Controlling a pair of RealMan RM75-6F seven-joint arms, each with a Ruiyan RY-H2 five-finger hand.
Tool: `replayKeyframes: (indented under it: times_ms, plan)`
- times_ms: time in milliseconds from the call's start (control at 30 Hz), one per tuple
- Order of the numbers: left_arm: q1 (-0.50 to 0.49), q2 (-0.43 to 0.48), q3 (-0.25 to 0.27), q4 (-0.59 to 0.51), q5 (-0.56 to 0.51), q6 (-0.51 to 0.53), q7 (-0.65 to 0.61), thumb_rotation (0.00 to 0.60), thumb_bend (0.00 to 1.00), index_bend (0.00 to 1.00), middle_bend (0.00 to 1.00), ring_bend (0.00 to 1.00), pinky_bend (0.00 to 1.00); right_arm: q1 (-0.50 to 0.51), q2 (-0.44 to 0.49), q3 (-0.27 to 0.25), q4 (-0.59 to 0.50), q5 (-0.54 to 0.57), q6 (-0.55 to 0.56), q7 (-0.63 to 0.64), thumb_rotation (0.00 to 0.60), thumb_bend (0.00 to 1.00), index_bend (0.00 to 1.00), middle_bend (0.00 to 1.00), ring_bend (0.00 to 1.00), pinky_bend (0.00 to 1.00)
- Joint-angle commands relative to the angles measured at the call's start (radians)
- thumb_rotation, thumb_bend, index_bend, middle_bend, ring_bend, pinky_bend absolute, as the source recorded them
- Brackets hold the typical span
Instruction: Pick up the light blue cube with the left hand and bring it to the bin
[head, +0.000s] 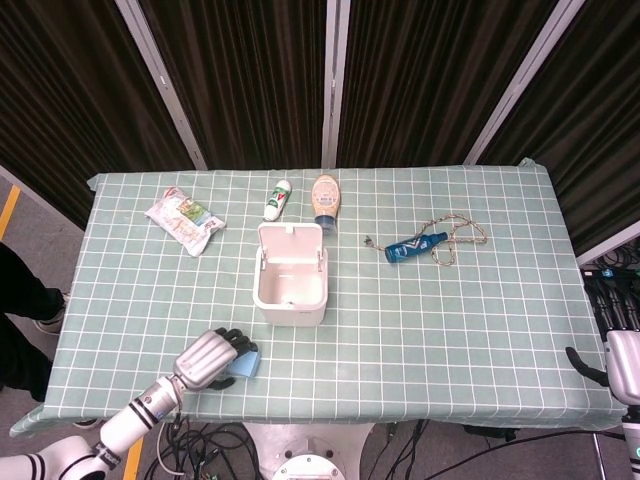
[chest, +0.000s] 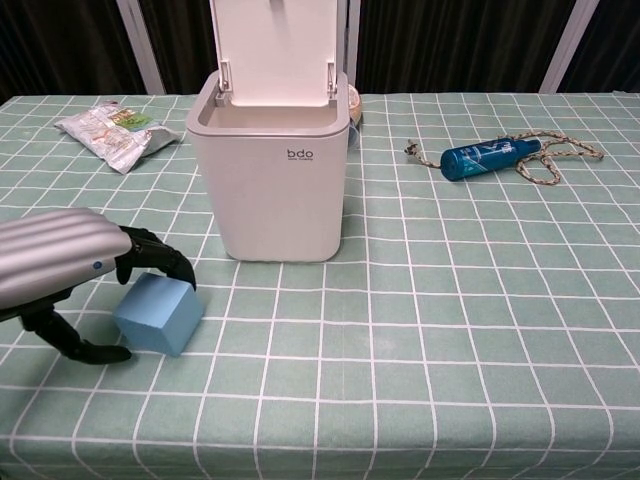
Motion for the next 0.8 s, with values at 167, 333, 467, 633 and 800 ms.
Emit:
replayKeyframes:
  times_ms: [167,333,467,633,800]
  plan:
    - [0.006,-0.018,0.011,0.019,0.012,0.037,0.006,0.6,0.27,0.44,0.48,0.4,0.57,0.001,-0.003,-0.001,0.004,0.005,-0.007,0.002,0.6,0.16,0.0,0.0,0.0,0.0]
    - [0.02,-0.004,0.021,0.007,0.021,0.077,0.019,0.6,0.3,0.48,0.51,0.43,0.6,0.002,-0.004,0.0,0.005,0.006,-0.009,0.003,0.6,0.16,0.0,0.0,0.0,0.0]
    - [0.053,0.064,0.027,-0.059,0.024,0.152,0.002,0.6,0.3,0.48,0.52,0.43,0.6,0.001,-0.003,0.001,0.004,0.007,-0.007,0.002,0.6,0.16,0.0,0.0,0.0,0.0]
    - [0.118,0.204,0.012,-0.148,0.009,0.299,-0.04,0.6,0.3,0.48,0.52,0.43,0.6,0.003,-0.003,0.001,0.002,0.008,-0.011,0.0,0.6,0.16,0.0,0.0,0.0,0.0]
    - [0.129,0.32,-0.034,-0.236,-0.008,0.369,-0.127,0.6,0.3,0.49,0.52,0.44,0.62,0.008,-0.006,0.0,-0.007,0.0,-0.014,-0.013,0.6,0.16,0.0,0.0,0.0,0.0]
